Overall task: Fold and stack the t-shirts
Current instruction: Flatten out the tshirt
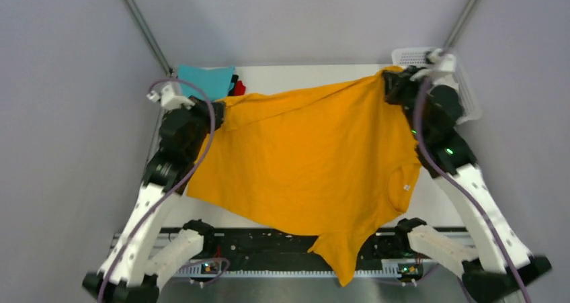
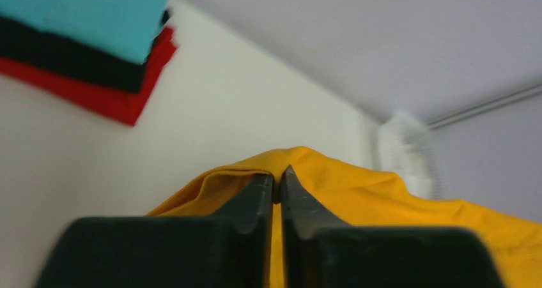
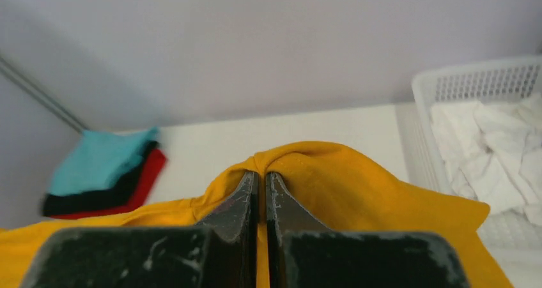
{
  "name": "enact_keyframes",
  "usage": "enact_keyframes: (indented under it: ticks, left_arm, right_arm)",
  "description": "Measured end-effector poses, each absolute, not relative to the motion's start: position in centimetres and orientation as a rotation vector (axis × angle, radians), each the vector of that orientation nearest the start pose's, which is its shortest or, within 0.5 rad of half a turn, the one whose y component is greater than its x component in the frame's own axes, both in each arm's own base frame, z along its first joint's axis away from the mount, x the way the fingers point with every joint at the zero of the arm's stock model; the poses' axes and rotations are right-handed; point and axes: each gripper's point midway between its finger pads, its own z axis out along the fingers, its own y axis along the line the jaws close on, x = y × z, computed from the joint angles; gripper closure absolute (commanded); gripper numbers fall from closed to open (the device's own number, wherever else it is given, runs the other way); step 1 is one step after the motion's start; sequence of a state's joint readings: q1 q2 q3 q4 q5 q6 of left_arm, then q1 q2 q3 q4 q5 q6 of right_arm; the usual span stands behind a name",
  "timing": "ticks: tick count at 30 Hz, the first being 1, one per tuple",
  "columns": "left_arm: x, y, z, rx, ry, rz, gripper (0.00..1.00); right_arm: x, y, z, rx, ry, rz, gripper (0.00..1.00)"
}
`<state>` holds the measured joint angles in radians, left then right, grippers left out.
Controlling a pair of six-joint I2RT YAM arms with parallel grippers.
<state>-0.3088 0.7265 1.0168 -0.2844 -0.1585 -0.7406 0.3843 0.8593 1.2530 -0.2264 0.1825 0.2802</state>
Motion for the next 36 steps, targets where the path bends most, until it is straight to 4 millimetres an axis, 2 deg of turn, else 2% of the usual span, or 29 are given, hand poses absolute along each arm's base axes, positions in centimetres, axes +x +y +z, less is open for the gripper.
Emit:
enact_keyframes:
  ticks: [1,2,3,4,6,7,8,9,11,12,14,17,20,23,26,28,31,33,36]
  left_arm:
    - [30.8,-8.9,34.5,-0.531,1.649,-0.617,0.45]
    - [32.7,-8.9,31.3,-0.572,1.73,-0.56,0.28]
    - [34.6,-8.8,27.9,-0.609,1.819,-0.497,0.1]
    - [36.3,-8.6,24.0,-0.655,1.916,-0.44,0.02]
    - [38.1,-7.9,17.6,-0.724,2.072,-0.36,0.01]
    - [38.5,-7.5,15.0,-0.761,2.134,-0.337,0.01]
    - [38.7,-7.1,12.2,-0.793,2.205,-0.311,0.01]
    - [38.7,-6.7,10.6,-0.814,2.246,-0.292,0.01]
    - [38.4,-6.5,8.5,-0.84,2.31,-0.274,0.01]
    - [38.4,-6.6,8.3,-0.839,2.322,-0.278,0.01]
    - [38.9,-7.2,9.1,-0.824,2.315,-0.317,0.01]
    - [40.1,-7.9,10.6,-0.793,2.282,-0.372,0.01]
    - [40.2,-8.7,10.8,-0.77,2.29,-0.426,0.01]
    - [39.9,-9.7,10.1,-0.747,2.319,-0.492,0.01]
    - [38.7,-10.9,8.6,-0.726,2.369,-0.549,0.01]
    - [37.5,-11.5,7.1,-0.717,2.416,-0.566,0.01]
    - [35.1,-12.3,4.6,-0.713,2.5,-0.575,0.01]
    - [34.7,-12.9,4.5,-0.694,2.494,-0.603,0.01]
    - [34.2,-13.7,4.3,-0.663,2.484,-0.627,0.01]
  right_arm:
    - [32.3,9.8,42.3,0.102,1.504,0.354,0.97]
    - [35.2,10.2,38.1,0.109,1.591,0.296,0.92]
    - [37.6,10.6,34.2,0.109,1.672,0.256,0.82]
    - [39.9,11.0,29.8,0.103,1.765,0.222,0.61]
    - [43.7,11.1,21.0,0.11,1.949,0.164,0.4]
    - [44.8,10.8,18.1,0.12,2.008,0.141,0.29]
    - [45.8,10.5,14.1,0.124,2.093,0.11,0.21]
    - [46.3,10.4,11.6,0.133,2.147,0.095,0.12]
    - [46.9,10.0,7.9,0.152,2.23,0.066,0.05]
    - [47.0,9.9,7.0,0.159,2.25,0.061,0.03]
    - [47.1,10.1,6.8,0.169,2.256,0.07,0.02]
    - [47.6,10.5,8.8,0.197,2.206,0.116,0.01]
    - [46.9,11.2,11.1,0.205,2.162,0.186,0.01]
    - [44.0,12.4,13.2,0.187,2.131,0.272,0.01]
    - [40.6,14.0,13.6,0.161,2.142,0.362,0.01]
    - [37.6,15.0,12.6,0.153,2.18,0.433,0.01]
    - [33.8,15.4,9.7,0.168,2.266,0.494,0.01]
    - [31.3,14.8,7.0,0.208,2.343,0.493,0.01]
    - [28.8,13.9,4.2,0.259,2.429,0.471,0.01]
